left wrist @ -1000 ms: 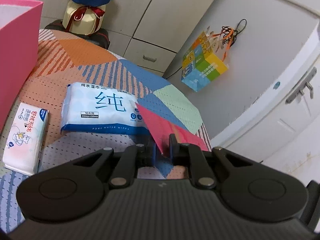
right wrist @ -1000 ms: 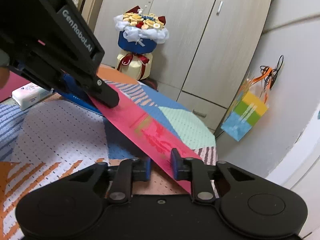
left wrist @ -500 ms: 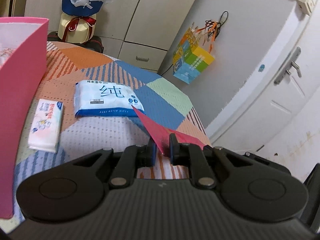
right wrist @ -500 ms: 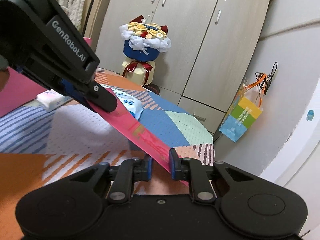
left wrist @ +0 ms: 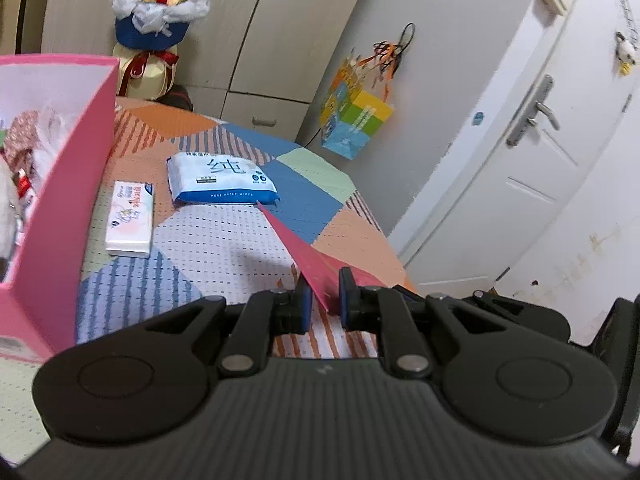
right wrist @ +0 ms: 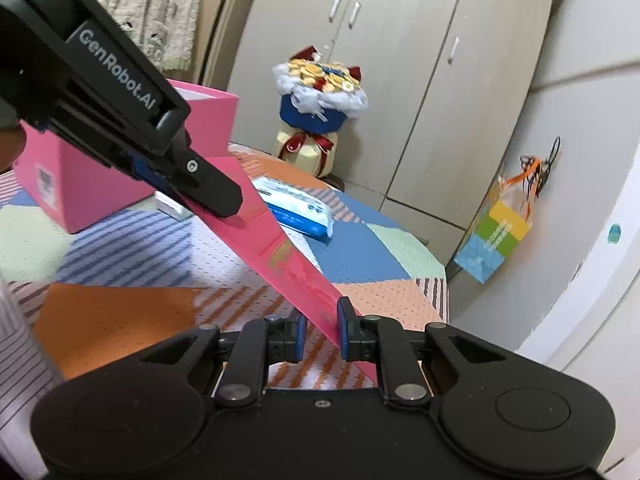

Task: Organize soft objects
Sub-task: 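Grasp the pink card edge with the right tool and lift it, then carry the pink card into the pink box and open the right tool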

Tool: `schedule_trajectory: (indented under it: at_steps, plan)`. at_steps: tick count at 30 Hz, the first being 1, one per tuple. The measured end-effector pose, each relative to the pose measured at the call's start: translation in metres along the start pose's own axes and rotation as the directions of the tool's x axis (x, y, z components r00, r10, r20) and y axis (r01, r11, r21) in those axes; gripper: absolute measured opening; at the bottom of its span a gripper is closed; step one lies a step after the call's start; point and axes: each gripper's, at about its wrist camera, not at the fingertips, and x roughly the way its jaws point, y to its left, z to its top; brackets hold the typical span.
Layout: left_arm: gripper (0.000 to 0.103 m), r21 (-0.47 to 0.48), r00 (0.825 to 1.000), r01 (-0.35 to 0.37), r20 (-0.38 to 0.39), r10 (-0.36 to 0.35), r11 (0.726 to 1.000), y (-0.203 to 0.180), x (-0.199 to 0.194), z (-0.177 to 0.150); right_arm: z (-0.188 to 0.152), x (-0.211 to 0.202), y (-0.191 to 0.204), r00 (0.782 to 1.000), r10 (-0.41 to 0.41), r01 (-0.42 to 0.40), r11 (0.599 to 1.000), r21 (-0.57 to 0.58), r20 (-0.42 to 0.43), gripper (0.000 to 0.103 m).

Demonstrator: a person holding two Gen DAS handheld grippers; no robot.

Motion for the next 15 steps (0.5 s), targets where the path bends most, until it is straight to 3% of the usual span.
schedule_trajectory:
  at_steps: [15]
  plan:
    - [0.012,0.09,0.999,-0.034,-0.032,0.037,0.995,-0.002,-0.086,-0.013,0.022,-0.057,0.039,0.994,0.107,-0.104,0.991,-0.086,0.034,0.017]
